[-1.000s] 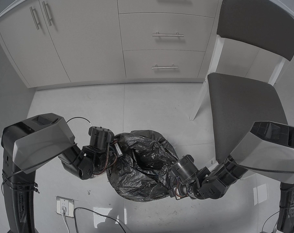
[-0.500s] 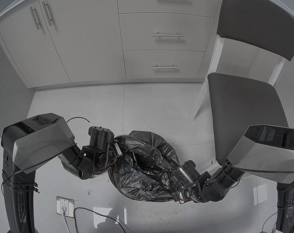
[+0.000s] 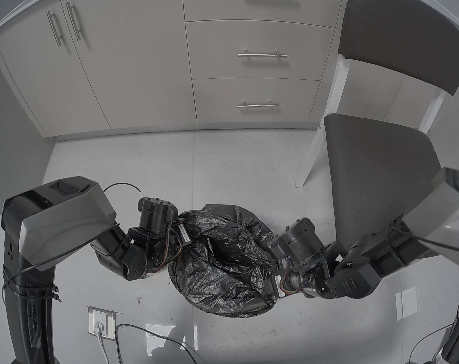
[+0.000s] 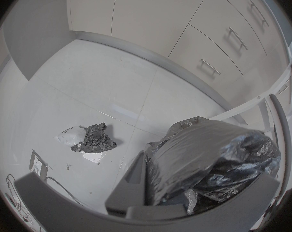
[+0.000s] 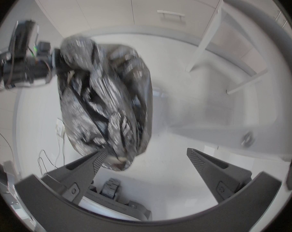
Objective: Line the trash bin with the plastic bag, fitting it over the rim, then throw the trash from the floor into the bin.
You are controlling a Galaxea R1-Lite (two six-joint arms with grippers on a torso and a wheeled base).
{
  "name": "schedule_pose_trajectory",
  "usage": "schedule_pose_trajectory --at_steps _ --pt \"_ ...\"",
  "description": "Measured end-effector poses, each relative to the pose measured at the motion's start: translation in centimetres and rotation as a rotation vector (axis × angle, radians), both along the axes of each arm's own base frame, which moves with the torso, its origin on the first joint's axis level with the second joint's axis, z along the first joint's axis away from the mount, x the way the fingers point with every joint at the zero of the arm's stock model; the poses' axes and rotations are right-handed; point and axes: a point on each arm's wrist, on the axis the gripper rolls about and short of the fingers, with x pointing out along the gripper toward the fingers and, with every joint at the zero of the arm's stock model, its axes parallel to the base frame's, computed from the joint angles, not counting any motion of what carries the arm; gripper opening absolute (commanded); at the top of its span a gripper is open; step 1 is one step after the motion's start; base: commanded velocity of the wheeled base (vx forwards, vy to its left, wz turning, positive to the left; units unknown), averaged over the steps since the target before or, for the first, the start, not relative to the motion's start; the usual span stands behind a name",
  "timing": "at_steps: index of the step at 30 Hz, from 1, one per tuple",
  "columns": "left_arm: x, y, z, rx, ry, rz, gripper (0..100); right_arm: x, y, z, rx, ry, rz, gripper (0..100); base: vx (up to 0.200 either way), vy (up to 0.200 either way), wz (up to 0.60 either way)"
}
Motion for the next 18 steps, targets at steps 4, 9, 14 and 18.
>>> schedule_pose_trajectory --at_steps 4,9,14,18 --pt "0.0 -0.1 0.0 0.008 0.011 -0.008 0 0.8 1.3 2.4 0.051 -0.059 0.024 100 0.0 0.0 0.0" --pt "0.0 -0.1 0.2 0.011 0.017 -0.008 0 2.4 3.4 3.1 0.074 -0.108 0.059 100 0.0 0.0 0.0" --pt "0.1 0.0 0.5 0.008 0.011 -0.007 0 4.3 5.3 2.5 0.081 -0.134 0.077 100 0.0 0.0 0.0" --pt "0.1 0.0 0.9 0.008 0.004 -0.007 0 5.8 6.3 1.5 0.072 -0.143 0.08 100 0.0 0.0 0.0"
